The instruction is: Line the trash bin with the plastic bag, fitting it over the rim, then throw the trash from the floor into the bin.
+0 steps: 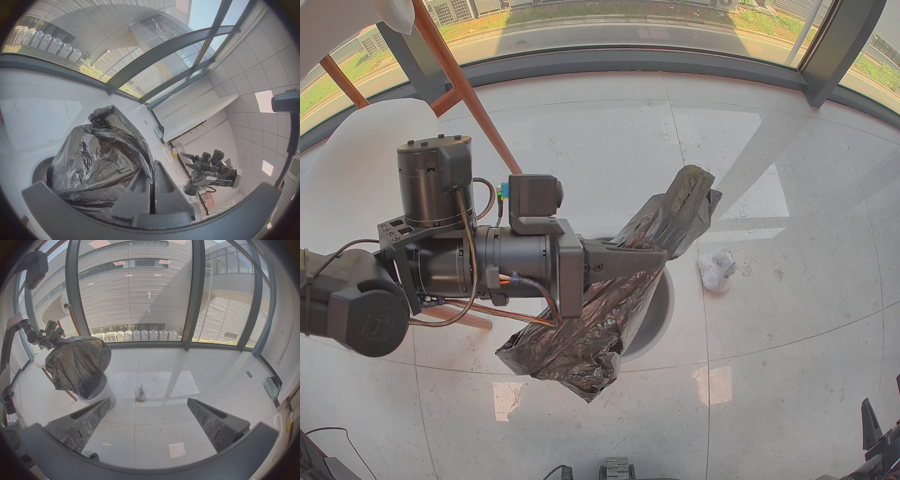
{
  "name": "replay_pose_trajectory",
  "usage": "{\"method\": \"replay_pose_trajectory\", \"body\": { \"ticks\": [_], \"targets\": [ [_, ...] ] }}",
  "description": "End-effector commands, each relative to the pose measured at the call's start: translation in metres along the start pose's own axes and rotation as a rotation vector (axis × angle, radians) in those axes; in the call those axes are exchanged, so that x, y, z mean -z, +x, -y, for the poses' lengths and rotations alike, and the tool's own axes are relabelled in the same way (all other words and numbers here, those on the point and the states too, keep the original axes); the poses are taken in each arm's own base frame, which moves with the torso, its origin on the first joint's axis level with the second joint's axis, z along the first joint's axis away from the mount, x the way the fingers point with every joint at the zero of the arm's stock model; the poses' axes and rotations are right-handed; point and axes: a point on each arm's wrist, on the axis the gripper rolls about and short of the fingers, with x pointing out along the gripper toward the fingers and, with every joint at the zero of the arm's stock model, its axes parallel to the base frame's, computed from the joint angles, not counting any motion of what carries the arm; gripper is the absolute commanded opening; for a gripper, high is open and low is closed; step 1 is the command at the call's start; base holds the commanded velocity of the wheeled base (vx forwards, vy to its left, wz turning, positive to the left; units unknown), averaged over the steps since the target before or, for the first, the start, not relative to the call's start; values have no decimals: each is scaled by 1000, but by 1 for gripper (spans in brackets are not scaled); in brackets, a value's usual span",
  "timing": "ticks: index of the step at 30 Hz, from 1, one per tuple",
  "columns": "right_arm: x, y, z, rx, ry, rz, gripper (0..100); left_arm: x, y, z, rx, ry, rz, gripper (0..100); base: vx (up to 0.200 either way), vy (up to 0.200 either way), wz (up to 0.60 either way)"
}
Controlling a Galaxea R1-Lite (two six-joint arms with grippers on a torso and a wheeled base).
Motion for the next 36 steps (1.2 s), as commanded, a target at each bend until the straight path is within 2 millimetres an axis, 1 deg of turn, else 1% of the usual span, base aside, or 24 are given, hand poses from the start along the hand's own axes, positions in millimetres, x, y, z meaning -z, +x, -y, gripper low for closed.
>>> {"method": "replay_pose_trajectory", "body": {
  "ticks": [1, 4, 6, 11, 14, 15, 16, 17, 18, 22, 25, 26, 28, 30, 31, 32, 33, 34, 35, 36],
  "targets": [
    [5, 0, 0, 1, 2, -3, 100, 8, 2, -13, -35, -15, -7, 0, 0, 0, 0],
    [5, 0, 0, -1, 3, -1, 100, 10, 2, -14, -74, -2, -5, 0, 0, 0, 0],
    [5, 0, 0, -3, 5, -1, 100, 11, 3, -16, -132, 40, -4, 0, 0, 0, 0],
    [5, 0, 0, -3, -1, -3, 100, 23, 5, -23, -264, 137, -40, 0, 0, 0, 0],
    [5, 0, 0, -3, -1, -3, 100, 33, 4, -26, -367, 161, -68, 0, 0, 0, 0],
    [5, 0, 0, -3, -1, -3, 100, 33, 4, -26, -367, 161, -68, 0, 0, 0, 0],
    [5, 0, 0, -3, 0, -3, 100, 44, 12, -24, -422, 182, -107, 0, 0, 0, 0],
    [5, 0, 0, -3, 0, -3, 100, 44, 12, -24, -422, 182, -107, 0, 0, 0, 0],
    [5, 0, 0, -3, -1, -3, 100, 54, 21, -18, -469, 231, -151, 0, 0, 0, 0],
    [5, 0, 0, -3, -1, -3, 100, 68, 29, -12, -517, 373, -246, 0, 0, 0, 0],
    [5, 0, 0, -3, -3, -3, 100, 81, 25, -11, -495, 499, -366, 0, 0, 0, 0],
    [5, 0, 0, -3, -1, -1, 100, 86, 23, -9, -470, 588, -431, 0, 0, 0, 0],
    [5, 0, 0, -3, 0, -1, 100, 88, 21, -9, -436, 698, -502, 0, 0, 0, 0],
    [4, 0, 0, 1, 7, 10, 100, 87, 19, -7, -440, 786, -540, 0, 0, 0, 0],
    [1, -1, 0, -4, 14, 26, 100, 86, 18, -7, -452, 806, -549, 0, 0, 0, 0],
    [-24, -7, 0, -44, 72, 108, 100, 84, 14, -4, -494, 836, -568, 0, 0, 0, 0],
    [-41, -10, 0, -70, 127, 133, 100, 84, 13, -3, -509, 840, -576, 0, 0, 0, 0],
    [-62, -8, 0, -111, 209, 119, 100, 86, 13, 0, -524, 845, -584, 0, 0, 0, 0],
    [-65, -7, 0, -118, 220, 117, 100, 86, 13, -1, -528, 845, -587, 0, 0, 0, 0],
    [-87, 8, 0, -169, 327, 30, 100, 89, 14, 2, -558, 845, -606, 0, 0, 0, 0]
  ]
}}
